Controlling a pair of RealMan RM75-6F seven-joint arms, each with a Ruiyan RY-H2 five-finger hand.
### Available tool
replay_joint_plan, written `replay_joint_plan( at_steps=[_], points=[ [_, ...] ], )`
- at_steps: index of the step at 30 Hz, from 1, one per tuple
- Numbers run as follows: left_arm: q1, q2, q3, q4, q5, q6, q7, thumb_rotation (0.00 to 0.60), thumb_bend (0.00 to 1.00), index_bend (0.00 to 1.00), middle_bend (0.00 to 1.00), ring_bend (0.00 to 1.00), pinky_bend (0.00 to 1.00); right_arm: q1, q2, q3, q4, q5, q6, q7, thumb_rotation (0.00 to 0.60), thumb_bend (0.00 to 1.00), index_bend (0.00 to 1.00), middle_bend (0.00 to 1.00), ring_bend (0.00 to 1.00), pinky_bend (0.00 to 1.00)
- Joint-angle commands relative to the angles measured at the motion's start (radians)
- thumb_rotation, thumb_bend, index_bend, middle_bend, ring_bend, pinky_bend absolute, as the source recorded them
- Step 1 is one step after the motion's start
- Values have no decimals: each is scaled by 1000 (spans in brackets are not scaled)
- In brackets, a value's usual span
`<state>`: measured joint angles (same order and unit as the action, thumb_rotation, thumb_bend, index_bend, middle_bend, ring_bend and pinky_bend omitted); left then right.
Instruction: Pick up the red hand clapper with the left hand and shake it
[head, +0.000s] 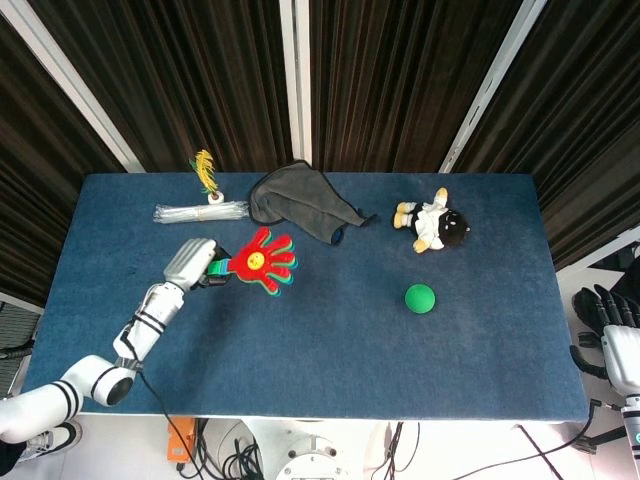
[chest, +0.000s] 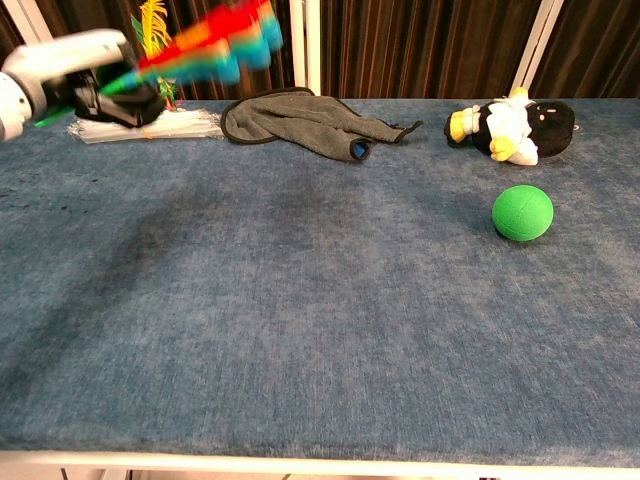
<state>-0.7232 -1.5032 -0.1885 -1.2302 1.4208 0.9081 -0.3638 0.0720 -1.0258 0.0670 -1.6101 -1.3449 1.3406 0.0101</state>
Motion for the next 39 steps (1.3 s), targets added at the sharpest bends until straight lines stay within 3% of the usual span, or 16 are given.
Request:
replay_joint_plan(
  at_steps=[1, 5, 8, 12, 17, 20, 25, 29, 32, 36, 39],
  points=[
    [-55, 33, 70, -34, -141, -193, 514, 600, 709, 1000, 1000, 1000, 1000, 0, 1, 1, 2, 1, 0, 3, 600, 247, 0, 0, 0, 0],
    [-65, 55, 61, -97, -250, -209, 619, 600, 709, 1000, 1000, 1000, 1000, -1, 1, 1, 6, 1, 0, 7, 600, 248, 0, 0, 0, 0],
    [-61, 63, 35, -145, -307, -197, 598, 600, 709, 1000, 1000, 1000, 1000, 0, 0, 1, 7, 0, -1, 9, 600, 247, 0, 0, 0, 0],
    [14, 40, -107, -231, -343, -135, 207, 600, 707, 1000, 1000, 1000, 1000, 0, 0, 1, 8, 0, -2, 10, 600, 248, 0, 0, 0, 0],
    [131, -25, -313, -247, -273, -25, -507, 600, 709, 1000, 1000, 1000, 1000, 2, 0, 2, 9, 4, -6, 11, 600, 248, 0, 0, 0, 0],
    [157, -62, -367, -199, -270, 30, -704, 600, 708, 1000, 1000, 1000, 1000, 3, -1, 1, 9, 2, -8, 10, 600, 247, 0, 0, 0, 0],
    [182, -78, -425, -208, -372, 30, -827, 600, 710, 1000, 1000, 1000, 1000, 5, -3, 0, 5, 1, -11, 3, 600, 247, 0, 0, 0, 0],
    [184, -70, -421, -215, -388, 7, -822, 600, 711, 1000, 1000, 1000, 1000, 4, -2, 1, 0, 2, -7, -3, 600, 247, 0, 0, 0, 0],
    [171, -54, -353, -191, -281, -8, -761, 600, 712, 1000, 1000, 1000, 1000, 4, -2, 1, -1, 5, -8, -5, 600, 247, 0, 0, 0, 0],
    [113, -18, -172, -70, 21, 3, -523, 600, 713, 1000, 1000, 1000, 1000, 6, -4, 0, 1, 7, -13, -6, 600, 247, 0, 0, 0, 0],
    [47, -6, -32, 71, 248, 18, -167, 600, 713, 1000, 1000, 1000, 1000, 6, -6, 1, 3, 7, -13, -4, 600, 247, 0, 0, 0, 0]
  ],
)
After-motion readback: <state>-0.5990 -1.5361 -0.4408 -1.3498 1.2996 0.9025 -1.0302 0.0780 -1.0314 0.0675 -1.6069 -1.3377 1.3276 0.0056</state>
